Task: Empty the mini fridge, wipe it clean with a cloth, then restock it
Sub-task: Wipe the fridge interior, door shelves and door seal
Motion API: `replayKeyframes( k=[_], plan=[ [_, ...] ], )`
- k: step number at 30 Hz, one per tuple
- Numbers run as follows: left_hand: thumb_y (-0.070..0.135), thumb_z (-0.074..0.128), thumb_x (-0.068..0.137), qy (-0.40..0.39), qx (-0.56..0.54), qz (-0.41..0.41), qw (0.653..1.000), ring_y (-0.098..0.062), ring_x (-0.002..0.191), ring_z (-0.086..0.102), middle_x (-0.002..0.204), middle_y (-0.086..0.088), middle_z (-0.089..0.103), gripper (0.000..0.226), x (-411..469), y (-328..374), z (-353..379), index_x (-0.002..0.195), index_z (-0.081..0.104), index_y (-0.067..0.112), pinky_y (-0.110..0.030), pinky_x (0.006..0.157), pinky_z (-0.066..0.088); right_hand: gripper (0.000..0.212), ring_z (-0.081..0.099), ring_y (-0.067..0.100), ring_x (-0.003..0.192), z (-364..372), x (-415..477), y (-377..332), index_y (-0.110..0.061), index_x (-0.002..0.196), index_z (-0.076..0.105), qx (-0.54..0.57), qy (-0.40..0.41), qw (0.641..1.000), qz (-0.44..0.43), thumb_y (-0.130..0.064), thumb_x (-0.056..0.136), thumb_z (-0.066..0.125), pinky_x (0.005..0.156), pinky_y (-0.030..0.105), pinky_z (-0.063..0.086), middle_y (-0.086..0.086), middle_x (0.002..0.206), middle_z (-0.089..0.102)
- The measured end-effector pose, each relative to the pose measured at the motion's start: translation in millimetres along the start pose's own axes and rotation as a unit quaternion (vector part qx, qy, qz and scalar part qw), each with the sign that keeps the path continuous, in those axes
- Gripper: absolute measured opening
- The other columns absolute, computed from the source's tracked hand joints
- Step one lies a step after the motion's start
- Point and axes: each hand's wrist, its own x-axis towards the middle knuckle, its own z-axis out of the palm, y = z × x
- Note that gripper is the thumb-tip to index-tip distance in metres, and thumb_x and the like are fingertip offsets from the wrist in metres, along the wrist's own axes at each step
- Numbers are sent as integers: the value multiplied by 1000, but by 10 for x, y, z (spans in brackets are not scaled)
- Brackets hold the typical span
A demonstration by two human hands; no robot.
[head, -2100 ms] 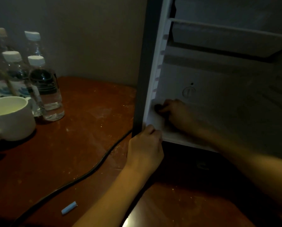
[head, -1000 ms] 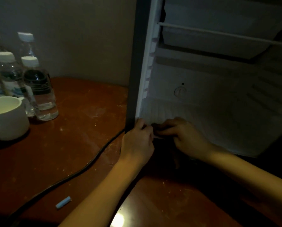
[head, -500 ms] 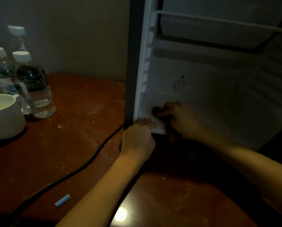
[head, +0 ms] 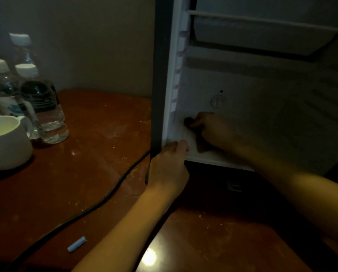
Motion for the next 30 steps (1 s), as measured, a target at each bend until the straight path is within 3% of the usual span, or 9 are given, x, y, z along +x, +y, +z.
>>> replayKeyframes(
  k=[2,5,9,11,14,19,23,27,30],
  plan=[
    [-2,53,84,-5,3,-10,1000,-24,101,60,113,-5,61,37,-8,29,-10,117,55,13,-24,66,36,43,60,29,107,-57,-486,-172,-13,117,70,0,14,998,-57,6,85,49,88,18,36,9,121,66],
    [6,49,90,-9,11,-23,1000,-20,112,55,124,0,55,38,-10,53,-4,126,44,18,-22,70,32,43,62,27,94,-159,-1038,-320,-22,112,73,7,23,993,-115,-16,86,39,78,36,49,2,114,69],
    [2,49,90,-20,-22,-20,999,-17,114,52,124,0,53,42,-20,41,33,128,41,19,-18,76,33,41,56,20,115,-211,-678,-90,-19,121,68,17,-33,998,-42,3,93,47,87,13,32,-1,129,61],
    [-3,49,88,-30,-30,-6,999,-22,125,46,135,-5,50,54,-5,9,73,137,41,16,-24,93,38,31,60,23,110,-135,-271,129,-12,118,69,34,-23,999,12,-3,97,49,81,12,35,4,124,63],
    [-11,54,81,-38,-5,21,999,-33,137,37,145,-13,47,61,16,-36,125,139,49,7,-33,116,16,31,59,27,112,-10,328,382,-14,118,69,-8,-6,998,61,-5,97,49,88,22,40,8,129,61],
    [-11,77,52,-23,58,61,996,-39,107,64,116,-18,67,61,47,-79,168,111,70,1,-45,98,27,42,52,30,121,-27,328,340,-15,125,65,-36,-1,997,66,4,92,46,98,25,34,9,136,57],
    [4,44,94,-52,35,47,997,-21,148,13,159,-1,22,60,49,-26,100,150,29,16,-17,106,-13,48,60,26,110,-146,-643,-15,-17,117,70,-22,10,999,-41,10,83,50,85,16,35,6,124,65],
    [11,37,99,-51,40,31,997,-16,148,4,161,4,13,57,34,36,77,152,21,22,-15,99,-16,51,61,30,104,-331,-1193,-216,-25,115,71,-46,8,994,-94,10,83,53,82,37,46,-1,123,65],
    [9,38,99,-47,32,29,998,-15,148,4,161,5,13,58,38,1,96,152,21,22,-13,99,-17,43,51,19,123,-328,-871,-53,-30,127,63,-68,-18,997,-27,-7,98,42,90,21,34,-6,137,55]
  ],
)
